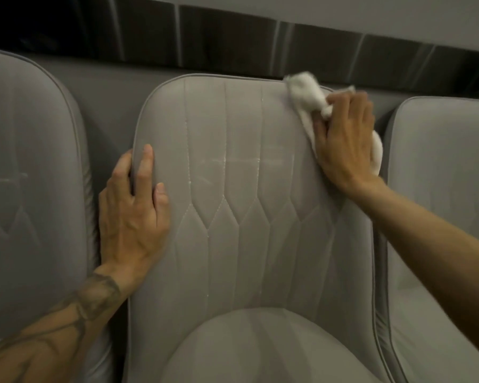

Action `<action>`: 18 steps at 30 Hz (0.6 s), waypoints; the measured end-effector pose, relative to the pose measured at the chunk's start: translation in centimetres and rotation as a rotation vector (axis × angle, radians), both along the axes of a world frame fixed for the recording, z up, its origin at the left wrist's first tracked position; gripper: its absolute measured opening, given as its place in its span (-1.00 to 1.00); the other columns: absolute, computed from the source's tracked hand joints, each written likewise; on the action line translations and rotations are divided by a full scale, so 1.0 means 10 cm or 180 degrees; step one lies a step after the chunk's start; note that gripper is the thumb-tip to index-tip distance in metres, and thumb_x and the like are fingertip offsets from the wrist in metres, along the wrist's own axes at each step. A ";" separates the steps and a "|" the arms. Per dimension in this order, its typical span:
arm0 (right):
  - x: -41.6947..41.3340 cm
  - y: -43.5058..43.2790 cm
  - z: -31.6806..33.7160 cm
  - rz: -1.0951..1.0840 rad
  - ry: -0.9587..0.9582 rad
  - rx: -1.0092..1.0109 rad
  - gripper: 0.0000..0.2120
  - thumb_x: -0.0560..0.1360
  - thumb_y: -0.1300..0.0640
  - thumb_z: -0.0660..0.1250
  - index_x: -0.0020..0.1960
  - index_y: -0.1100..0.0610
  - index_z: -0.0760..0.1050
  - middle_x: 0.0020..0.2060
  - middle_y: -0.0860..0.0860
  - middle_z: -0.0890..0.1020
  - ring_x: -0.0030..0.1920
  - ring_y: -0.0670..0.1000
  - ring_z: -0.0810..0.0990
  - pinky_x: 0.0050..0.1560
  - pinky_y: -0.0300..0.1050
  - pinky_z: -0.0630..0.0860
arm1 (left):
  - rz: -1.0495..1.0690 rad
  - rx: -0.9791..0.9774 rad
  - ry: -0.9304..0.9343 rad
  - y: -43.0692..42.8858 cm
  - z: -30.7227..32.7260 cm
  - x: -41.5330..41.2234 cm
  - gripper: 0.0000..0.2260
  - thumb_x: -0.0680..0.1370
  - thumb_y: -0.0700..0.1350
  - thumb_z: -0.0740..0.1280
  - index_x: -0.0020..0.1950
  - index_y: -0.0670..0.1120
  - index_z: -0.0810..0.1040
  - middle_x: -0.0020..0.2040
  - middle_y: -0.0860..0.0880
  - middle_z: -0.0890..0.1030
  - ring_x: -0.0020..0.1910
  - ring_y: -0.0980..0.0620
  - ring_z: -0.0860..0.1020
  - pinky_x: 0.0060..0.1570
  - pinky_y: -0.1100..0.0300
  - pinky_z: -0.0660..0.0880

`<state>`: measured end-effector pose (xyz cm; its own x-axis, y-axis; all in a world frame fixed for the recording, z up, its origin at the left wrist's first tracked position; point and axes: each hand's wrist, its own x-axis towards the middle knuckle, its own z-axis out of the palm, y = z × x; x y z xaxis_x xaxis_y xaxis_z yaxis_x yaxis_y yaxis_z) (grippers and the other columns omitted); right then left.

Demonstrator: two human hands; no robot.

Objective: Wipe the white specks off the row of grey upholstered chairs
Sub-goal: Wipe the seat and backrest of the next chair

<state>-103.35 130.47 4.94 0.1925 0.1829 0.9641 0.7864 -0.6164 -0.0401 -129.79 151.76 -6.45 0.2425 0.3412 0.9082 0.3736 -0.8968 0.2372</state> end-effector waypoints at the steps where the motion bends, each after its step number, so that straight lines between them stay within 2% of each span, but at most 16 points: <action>1: 0.03 0.04 0.10 0.0015 0.0063 0.0092 -0.67 0.65 -0.05 0.15 0.24 0.17 0.42 0.16 0.22 0.47 0.12 0.24 0.44 0.15 0.07 0.34 | -0.0003 -0.0019 0.0006 0.01 0.00 0.00 -0.47 0.68 -0.06 0.16 0.66 -0.11 0.23 0.49 -0.31 0.34 0.24 -0.34 0.42 0.10 -0.25 0.42; 4: -0.04 0.02 0.00 -0.0029 0.0172 0.0213 -0.67 0.64 -0.05 0.15 0.24 0.18 0.43 0.16 0.22 0.47 0.14 0.24 0.43 0.17 0.06 0.32 | -0.0007 -0.0030 0.0037 0.01 0.00 0.00 -0.47 0.69 -0.04 0.15 0.66 -0.10 0.21 0.49 -0.30 0.34 0.23 -0.34 0.42 0.10 -0.25 0.43; 8: -0.22 -0.21 -0.47 -0.0150 0.0093 -0.0139 -0.72 0.66 0.00 0.20 0.20 0.20 0.44 0.13 0.23 0.47 0.06 0.25 0.43 0.07 0.13 0.33 | -0.0020 -0.0053 0.0067 0.00 0.02 -0.02 -0.47 0.69 -0.04 0.14 0.66 -0.12 0.21 0.50 -0.31 0.33 0.23 -0.34 0.42 0.11 -0.25 0.44; 10: -0.15 -0.19 -0.29 -0.0137 0.0023 -0.0184 -0.70 0.67 -0.01 0.19 0.20 0.22 0.44 0.13 0.27 0.48 0.07 0.29 0.44 0.07 0.15 0.33 | -0.0012 -0.0062 0.0075 -0.02 0.02 -0.02 -0.47 0.69 -0.04 0.14 0.66 -0.12 0.22 0.50 -0.31 0.33 0.24 -0.33 0.42 0.12 -0.24 0.45; 14: 0.03 0.02 0.21 -0.0074 0.0296 0.0129 -0.62 0.66 -0.04 0.12 0.27 0.24 0.40 0.20 0.27 0.45 0.14 0.27 0.43 0.20 0.09 0.34 | 0.0029 -0.0014 0.0077 0.01 0.01 -0.01 -0.47 0.69 -0.05 0.15 0.66 -0.11 0.21 0.50 -0.30 0.34 0.23 -0.34 0.43 0.08 -0.24 0.45; 18: -0.12 -0.21 -0.28 -0.0232 0.0251 -0.0010 -0.67 0.65 0.02 0.14 0.23 0.26 0.42 0.16 0.29 0.47 0.10 0.29 0.43 0.19 0.14 0.33 | 0.0023 -0.0018 0.0056 0.04 -0.01 0.00 -0.47 0.69 -0.03 0.14 0.67 -0.09 0.20 0.50 -0.29 0.32 0.23 -0.33 0.42 0.07 -0.24 0.43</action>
<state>-104.50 128.40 2.12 0.2806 0.1685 0.9449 0.7340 -0.6720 -0.0981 -129.78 152.14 -6.51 0.2559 0.3480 0.9019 0.3841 -0.8928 0.2355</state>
